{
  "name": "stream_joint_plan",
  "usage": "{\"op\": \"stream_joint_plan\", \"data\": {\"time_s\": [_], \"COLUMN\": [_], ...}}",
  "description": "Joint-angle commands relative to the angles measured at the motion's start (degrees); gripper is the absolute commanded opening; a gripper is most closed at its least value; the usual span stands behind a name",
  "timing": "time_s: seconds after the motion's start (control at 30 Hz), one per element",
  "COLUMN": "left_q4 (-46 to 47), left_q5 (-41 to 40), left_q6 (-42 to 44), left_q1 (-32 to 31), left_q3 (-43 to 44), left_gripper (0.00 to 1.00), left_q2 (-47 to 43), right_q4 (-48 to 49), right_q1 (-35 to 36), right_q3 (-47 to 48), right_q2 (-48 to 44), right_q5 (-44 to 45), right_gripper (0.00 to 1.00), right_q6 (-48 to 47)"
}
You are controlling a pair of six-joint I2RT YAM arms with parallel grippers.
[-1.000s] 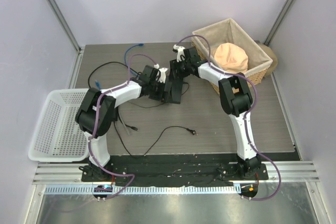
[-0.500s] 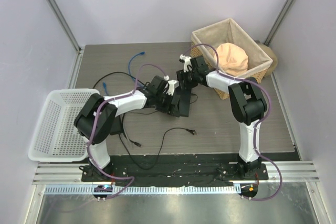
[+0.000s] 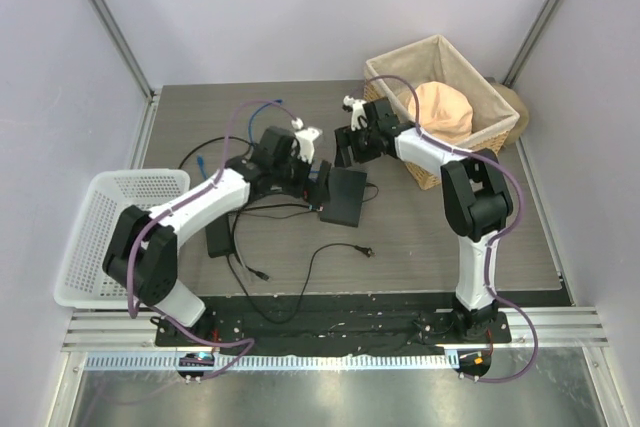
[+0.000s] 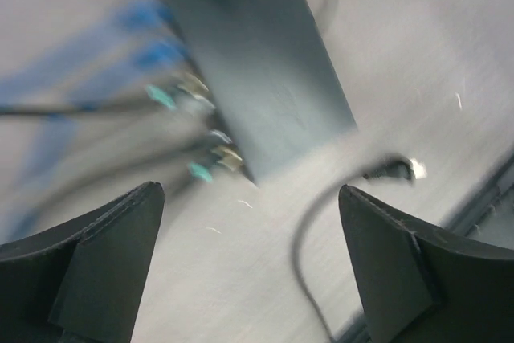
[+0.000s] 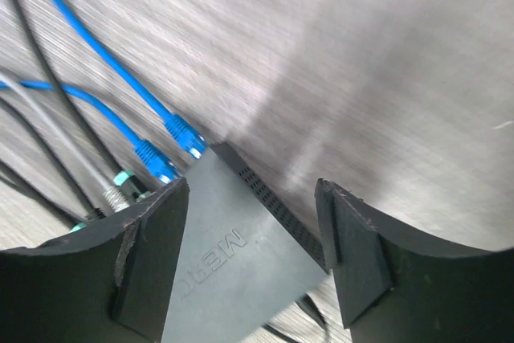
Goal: Pull the plug from the switch port
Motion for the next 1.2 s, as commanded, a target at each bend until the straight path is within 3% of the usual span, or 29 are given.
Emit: {"op": "stream_joint_plan", "data": {"time_s": [0.0, 0.27, 0.4, 0.57, 0.67, 0.73, 0.9, 1.07, 1.17], "left_q4": [-4.1, -6.5, -7.6, -12.5, -14.8, -11.7, -9.4, -11.9, -13.7], "left_q5": [-4.2, -7.1, 4.3, 12.8, 15.0, 15.0, 14.4, 14.0, 12.9], "left_q6": [8.2, 10.6, 12.2, 9.8, 5.9, 1.0, -1.0, 5.4, 7.5], "left_q1": [4.7, 6.0, 9.4, 11.2, 11.2, 11.2, 11.1, 11.0, 11.0], "left_q3": [10.2, 21.8, 27.5, 41.4, 47.6, 47.6, 48.2, 50.2, 49.9], "left_gripper": [0.99, 1.0, 1.0, 0.99, 0.91, 0.91, 0.89, 0.88, 0.86], "left_q2": [0.1, 8.7, 14.7, 27.0, 31.4, 32.7, 35.4, 38.2, 39.0], "right_q4": [-2.0, -6.2, -7.0, -13.2, -17.0, -19.3, -22.3, -20.4, -18.9], "right_q1": [-0.7, -4.1, -5.6, -6.5, -6.5, -6.5, -6.5, -6.6, -6.5], "right_q3": [6.0, 3.7, -0.2, -0.7, -2.7, -3.1, -2.5, -6.7, -4.1], "right_q2": [-8.2, -11.5, -13.8, -15.3, -15.8, -14.8, -14.6, -14.8, -12.7], "right_q5": [-0.3, 1.2, 1.4, -2.1, -5.0, -3.1, -2.1, -2.2, -1.9], "right_gripper": [0.74, 0.77, 0.77, 0.76, 0.74, 0.73, 0.69, 0.64, 0.59], "right_q6": [-7.0, -11.0, -15.4, -25.8, -35.0, -36.9, -37.0, -40.0, -37.0]}}
